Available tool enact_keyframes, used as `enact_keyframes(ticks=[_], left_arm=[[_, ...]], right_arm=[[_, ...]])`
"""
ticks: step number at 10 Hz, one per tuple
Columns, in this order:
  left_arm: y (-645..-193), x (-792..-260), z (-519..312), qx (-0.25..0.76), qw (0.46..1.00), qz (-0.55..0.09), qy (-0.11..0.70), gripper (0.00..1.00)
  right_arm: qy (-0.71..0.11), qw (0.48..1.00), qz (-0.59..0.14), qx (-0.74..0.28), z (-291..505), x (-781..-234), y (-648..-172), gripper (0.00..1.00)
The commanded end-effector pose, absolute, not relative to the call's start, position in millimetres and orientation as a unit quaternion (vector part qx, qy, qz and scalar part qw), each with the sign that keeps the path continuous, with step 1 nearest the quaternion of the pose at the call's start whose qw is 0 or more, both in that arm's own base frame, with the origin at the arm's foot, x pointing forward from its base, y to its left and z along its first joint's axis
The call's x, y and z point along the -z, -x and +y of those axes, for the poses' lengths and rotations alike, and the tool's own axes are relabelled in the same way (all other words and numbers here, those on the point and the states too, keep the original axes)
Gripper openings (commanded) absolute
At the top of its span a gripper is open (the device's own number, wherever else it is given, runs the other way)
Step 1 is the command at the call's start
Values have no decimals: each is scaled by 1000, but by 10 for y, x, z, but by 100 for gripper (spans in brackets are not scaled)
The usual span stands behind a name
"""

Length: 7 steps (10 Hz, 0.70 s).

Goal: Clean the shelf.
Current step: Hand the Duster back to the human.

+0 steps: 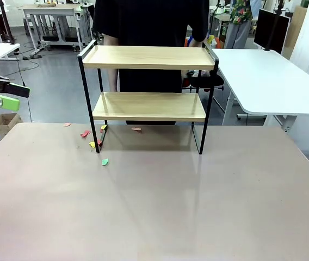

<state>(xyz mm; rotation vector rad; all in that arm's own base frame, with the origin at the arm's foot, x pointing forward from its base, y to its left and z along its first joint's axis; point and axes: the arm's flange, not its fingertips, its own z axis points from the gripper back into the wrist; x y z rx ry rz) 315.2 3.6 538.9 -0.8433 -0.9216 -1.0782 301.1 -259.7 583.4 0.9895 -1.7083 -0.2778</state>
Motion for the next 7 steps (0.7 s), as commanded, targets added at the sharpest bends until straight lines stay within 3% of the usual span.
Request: enact_keyframes(ticks=[1,7], left_arm=[[-3158,-5404,33,480,669,-421,380,100],[-3158,-5404,33,480,669,-421,380,100]], right_arm=[[-417,540,-722,116,-2584,-5858,-2993,100],[-417,540,-722,116,-2584,-5858,-2993,100]])
